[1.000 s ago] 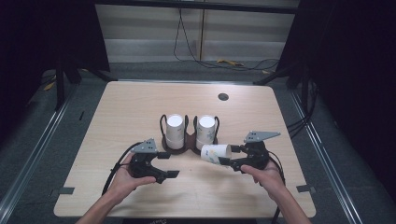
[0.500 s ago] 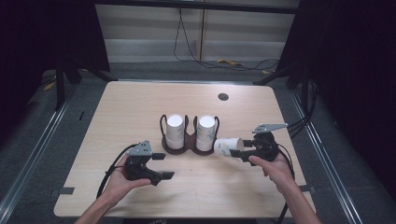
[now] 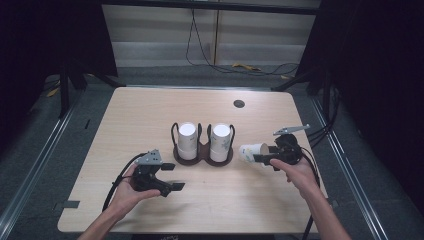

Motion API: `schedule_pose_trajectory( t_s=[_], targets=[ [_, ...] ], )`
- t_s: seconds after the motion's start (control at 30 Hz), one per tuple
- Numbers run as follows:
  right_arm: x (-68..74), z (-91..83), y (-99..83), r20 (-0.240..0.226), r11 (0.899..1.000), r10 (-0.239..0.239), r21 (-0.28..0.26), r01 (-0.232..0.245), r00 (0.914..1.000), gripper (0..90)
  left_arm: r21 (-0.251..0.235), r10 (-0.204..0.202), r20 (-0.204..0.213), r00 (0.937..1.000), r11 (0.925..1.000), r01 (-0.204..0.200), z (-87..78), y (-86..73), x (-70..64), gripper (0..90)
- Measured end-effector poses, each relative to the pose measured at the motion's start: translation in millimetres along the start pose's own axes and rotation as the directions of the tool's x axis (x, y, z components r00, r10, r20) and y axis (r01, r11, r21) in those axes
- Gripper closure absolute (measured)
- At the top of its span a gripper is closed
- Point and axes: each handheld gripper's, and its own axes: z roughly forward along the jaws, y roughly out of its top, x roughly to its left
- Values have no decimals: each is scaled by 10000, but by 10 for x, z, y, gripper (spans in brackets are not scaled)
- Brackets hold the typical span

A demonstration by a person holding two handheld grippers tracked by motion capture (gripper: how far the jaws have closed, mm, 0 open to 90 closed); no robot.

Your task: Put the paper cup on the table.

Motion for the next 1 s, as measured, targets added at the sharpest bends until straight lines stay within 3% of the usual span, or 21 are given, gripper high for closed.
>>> schedule_pose_trajectory(
  t_s=[0.23,0.37,0.4,0.5,0.7,0.9,0.93,0.97,1.0],
  targets=[
    [-49,-21,107,396,9995,-101,286,90,9992,324,-132,-83,-127,9999,9999,81,-17,1,47,173],
    [-90,-67,205,630,9975,-124,707,79,9979,319,-196,-267,-122,9996,9995,264,-4,-2,80,173],
    [-113,-70,254,880,9945,-174,1040,82,9960,318,-211,-278,-144,9995,9994,275,-4,-2,96,174],
    [-158,-47,313,963,9901,-227,1403,90,9951,315,-211,-357,-193,9992,9992,353,-9,-2,107,173],
    [-200,10,387,1316,9828,-302,1846,55,9908,310,-166,-322,-146,9994,9994,319,2,-4,104,174],
    [-247,59,424,1930,9643,-498,2649,-31,9799,307,-165,-382,-97,9992,9991,381,19,-8,112,174],
    [-247,59,424,1930,9643,-498,2649,-31,9799,307,-153,-390,-92,9992,9991,388,17,-8,110,174],
    [-257,72,435,1877,9557,-588,2943,10,9805,305,-125,-323,-104,9994,9994,322,9,-7,115,173],
    [-252,75,440,1921,9535,-592,3014,-15,9796,305,-173,-350,-105,9993,9992,348,8,-7,112,174]
  ],
)
